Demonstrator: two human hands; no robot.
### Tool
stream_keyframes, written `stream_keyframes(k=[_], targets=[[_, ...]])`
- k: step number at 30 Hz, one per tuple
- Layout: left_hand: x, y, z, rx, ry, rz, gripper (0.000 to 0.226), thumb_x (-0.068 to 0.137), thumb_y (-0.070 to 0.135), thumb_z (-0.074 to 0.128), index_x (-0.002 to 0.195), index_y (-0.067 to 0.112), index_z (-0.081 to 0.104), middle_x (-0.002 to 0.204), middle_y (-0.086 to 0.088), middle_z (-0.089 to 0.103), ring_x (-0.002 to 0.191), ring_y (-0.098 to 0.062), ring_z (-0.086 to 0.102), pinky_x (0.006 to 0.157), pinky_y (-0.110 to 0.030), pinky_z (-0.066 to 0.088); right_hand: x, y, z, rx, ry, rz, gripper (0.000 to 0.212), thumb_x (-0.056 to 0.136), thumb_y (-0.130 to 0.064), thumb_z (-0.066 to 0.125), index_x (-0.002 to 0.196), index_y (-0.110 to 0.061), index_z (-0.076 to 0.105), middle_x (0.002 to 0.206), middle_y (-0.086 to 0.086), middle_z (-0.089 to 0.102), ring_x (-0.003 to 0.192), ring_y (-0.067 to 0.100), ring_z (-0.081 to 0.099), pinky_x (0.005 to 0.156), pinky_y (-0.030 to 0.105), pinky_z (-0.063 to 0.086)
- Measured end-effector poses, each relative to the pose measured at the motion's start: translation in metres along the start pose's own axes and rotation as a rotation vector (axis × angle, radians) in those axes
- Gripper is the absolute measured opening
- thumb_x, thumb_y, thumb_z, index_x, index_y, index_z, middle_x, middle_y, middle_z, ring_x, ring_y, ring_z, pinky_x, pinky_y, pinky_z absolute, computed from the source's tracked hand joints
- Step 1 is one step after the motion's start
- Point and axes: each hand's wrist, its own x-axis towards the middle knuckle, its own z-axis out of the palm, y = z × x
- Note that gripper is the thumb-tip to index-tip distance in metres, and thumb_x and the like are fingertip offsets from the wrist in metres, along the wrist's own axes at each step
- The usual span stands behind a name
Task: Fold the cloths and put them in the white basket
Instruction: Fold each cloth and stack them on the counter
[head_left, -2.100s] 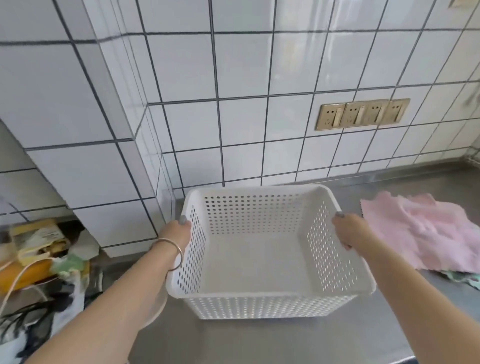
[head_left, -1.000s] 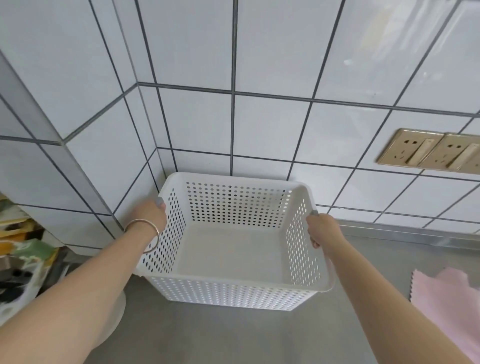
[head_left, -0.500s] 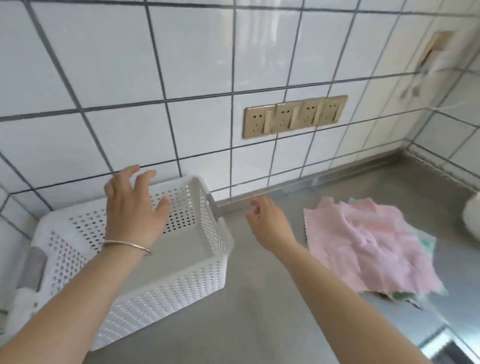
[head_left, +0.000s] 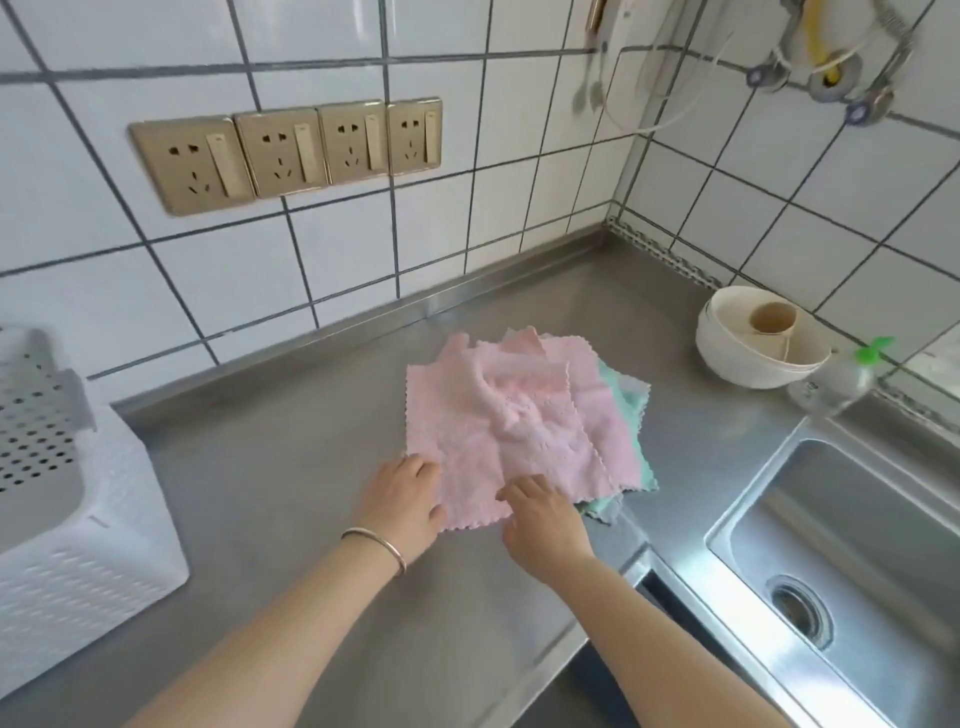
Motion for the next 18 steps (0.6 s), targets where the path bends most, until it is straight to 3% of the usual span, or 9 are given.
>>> stream_keyframes(k=[2,5,8,10,12,14,16,18], targets=[[0.014,0.022,0.034,-0.020,-0.157,-0.119,0.046,0.079,0.030,0.061,0.122,0.016,0.056,0.125,0.000,0.055,0.110,-0.028,0.057,0.089,-0.033,0.048,0.008,0.033,0.012,-0.074,0.004,-0.088,0.043,0.061,-0.020,0.075,0.103,-0.020,0.066,0.110,-0.003,0.064,0.107,0.021,0.061,0.085,0.029,0.050],[0.024,0.040,0.071,-0.034,-0.230,-0.210,0.047,0.084,0.032,0.055,0.127,0.015,0.050,0.132,-0.003,0.048,0.117,-0.027,0.052,0.094,-0.037,0.046,0.018,0.066,0.023,-0.192,-0.014,-0.215,0.055,0.040,-0.022,0.082,0.094,-0.021,0.070,0.104,-0.004,0.068,0.100,0.019,0.066,0.083,0.028,0.054],[0.026,0.041,0.093,-0.029,-0.262,-0.282,0.041,0.082,0.023,0.055,0.122,0.014,0.052,0.128,-0.005,0.050,0.112,-0.030,0.055,0.086,-0.037,0.050,0.032,0.084,0.033,-0.308,0.025,-0.339,0.062,0.044,-0.016,0.077,0.105,-0.014,0.068,0.110,0.004,0.068,0.107,0.027,0.064,0.087,0.038,0.054],[0.023,0.040,0.100,-0.024,-0.250,-0.310,0.040,0.075,0.016,0.063,0.114,0.012,0.056,0.119,-0.006,0.056,0.102,-0.032,0.060,0.075,-0.038,0.054,0.039,0.093,0.043,-0.344,0.108,-0.394,0.051,0.056,-0.014,0.064,0.107,-0.012,0.063,0.110,0.006,0.068,0.109,0.031,0.057,0.090,0.041,0.042],[0.023,0.035,0.105,0.000,-0.224,-0.310,0.045,0.054,0.013,0.076,0.098,0.012,0.065,0.099,-0.004,0.066,0.084,-0.028,0.067,0.057,-0.032,0.056,0.047,0.096,0.051,-0.294,0.212,-0.413,0.037,0.064,-0.012,0.049,0.097,-0.013,0.067,0.101,0.004,0.069,0.100,0.029,0.055,0.082,0.036,0.034],[0.025,0.032,0.108,0.067,-0.156,-0.282,0.052,0.033,0.011,0.082,0.083,0.016,0.069,0.081,0.002,0.069,0.067,-0.021,0.069,0.044,-0.023,0.051,0.056,0.097,0.050,-0.200,0.291,-0.386,0.023,0.066,-0.011,0.053,0.081,-0.016,0.070,0.087,-0.001,0.070,0.083,0.027,0.063,0.072,0.032,0.035],[0.027,0.028,0.109,0.036,-0.087,-0.244,0.051,0.029,0.008,0.082,0.078,0.018,0.071,0.077,0.005,0.069,0.065,-0.017,0.068,0.043,-0.020,0.048,0.063,0.097,0.046,-0.102,0.355,-0.357,0.009,0.064,-0.009,0.061,0.068,-0.017,0.066,0.072,-0.004,0.067,0.068,0.024,0.062,0.061,0.030,0.040],[0.027,0.018,0.113,-0.004,-0.036,-0.207,0.043,0.036,0.010,0.082,0.075,0.022,0.072,0.078,0.009,0.070,0.067,-0.015,0.069,0.046,-0.018,0.049,0.068,0.100,0.044,-0.039,0.398,-0.341,0.012,0.071,-0.011,0.054,0.063,-0.015,0.062,0.062,-0.004,0.063,0.059,0.023,0.059,0.052,0.030,0.042]])
